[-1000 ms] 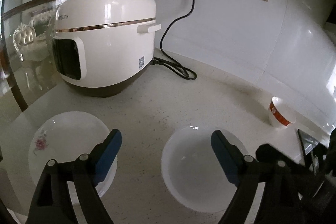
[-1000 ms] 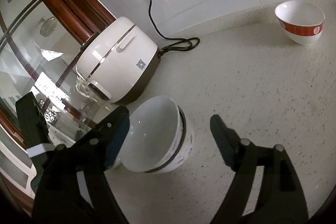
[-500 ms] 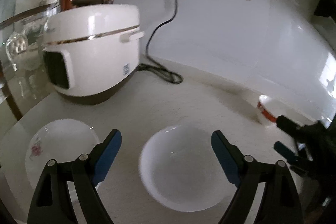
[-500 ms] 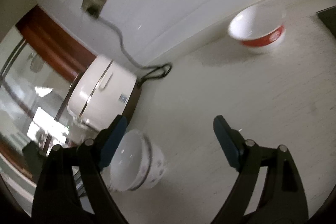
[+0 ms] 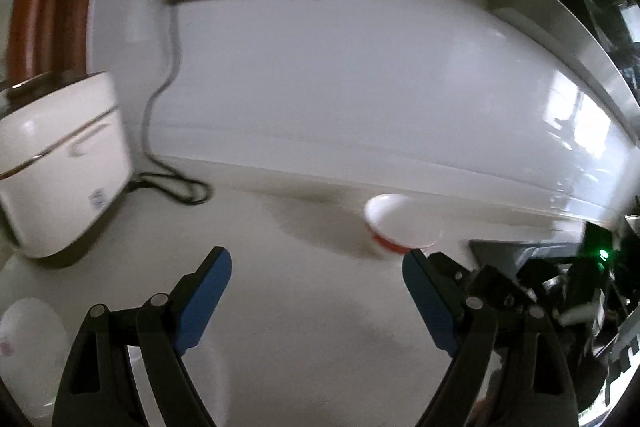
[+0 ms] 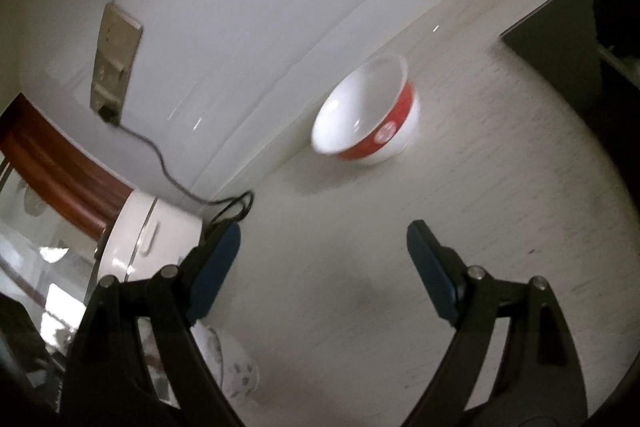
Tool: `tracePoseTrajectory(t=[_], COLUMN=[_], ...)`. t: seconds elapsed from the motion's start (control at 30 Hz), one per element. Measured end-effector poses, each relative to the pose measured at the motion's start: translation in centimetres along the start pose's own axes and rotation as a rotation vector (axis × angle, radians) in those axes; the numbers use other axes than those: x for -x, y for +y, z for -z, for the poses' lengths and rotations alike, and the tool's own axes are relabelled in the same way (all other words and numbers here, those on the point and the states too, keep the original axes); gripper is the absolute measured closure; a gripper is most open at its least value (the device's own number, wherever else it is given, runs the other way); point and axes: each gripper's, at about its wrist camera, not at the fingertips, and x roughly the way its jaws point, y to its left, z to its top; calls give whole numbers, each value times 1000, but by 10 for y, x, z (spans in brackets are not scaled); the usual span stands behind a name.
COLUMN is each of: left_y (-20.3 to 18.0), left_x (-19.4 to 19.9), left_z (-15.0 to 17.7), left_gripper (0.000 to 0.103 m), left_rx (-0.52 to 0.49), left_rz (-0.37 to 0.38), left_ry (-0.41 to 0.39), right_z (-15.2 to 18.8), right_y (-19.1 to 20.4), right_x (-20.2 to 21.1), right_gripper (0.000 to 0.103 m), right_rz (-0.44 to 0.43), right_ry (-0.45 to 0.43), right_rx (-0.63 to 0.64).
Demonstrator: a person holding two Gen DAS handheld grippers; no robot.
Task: Organize plates and bowls
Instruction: 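Move both grippers to the small red-banded bowl by the wall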
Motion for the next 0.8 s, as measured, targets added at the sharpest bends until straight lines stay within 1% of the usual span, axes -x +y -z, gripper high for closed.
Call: tracePoseTrajectory(t=[0.07, 0.1, 0.17, 0.2, 0.23, 0.27, 0.3, 0.33, 0.4, 0.5, 0.57, 0.63, 0.67, 0.73, 0.8], left_y=[-12, -20, -32, -36, -38, -39, -38, -38, -32, -26, -25, -26, -26, -25, -19], left_x=[-12, -22, -34, -40, -45, -49, -53, -51, -49, -48, -52, -54, -57, -58, -58], left_z=[-3, -5, -7, -8, -8, -6, -4, -1, 5, 14, 17, 15, 15, 13, 10], left_gripper=[15, 15, 15, 15, 15, 15, 15, 15, 15, 15, 15, 15, 15, 15, 15], left_rx=[-6, -18, -38, -40, -37, -31, -24, -23, -25, -40, -37, -16, -15, -12, 16], left_rz=[1, -12, -50, -74, -82, -79, -60, -54, -61, -43, -29, 4, 10, 0, 6], left_ry=[-27, -44, -64, -69, -69, -62, -50, -52, -77, -102, -82, -58, -53, -43, -39], right_z=[-6, -9, -13, -15, -18, -20, -21, -22, -24, -24, -24, -25, -28, -37, -48], right_y=[-4, -6, -10, -14, -17, -20, -22, -23, -25, -27, -26, -26, -27, -27, -23], right_x=[14, 22, 31, 36, 39, 42, 43, 44, 45, 44, 40, 32, 27, 11, -2], right_gripper=[16, 16, 16, 16, 16, 16, 16, 16, 16, 16, 16, 16, 16, 16, 16], right_rz=[56, 99, 144, 178, 194, 204, 218, 233, 245, 251, 262, 244, 247, 236, 221], right_ry=[-75, -127, -180, -205, -222, -233, -243, -250, -252, -233, -223, -203, -187, -133, -94], right_rx=[14, 22, 23, 18, 12, 9, 12, 18, 29, 61, 86, 93, 84, 69, 79])
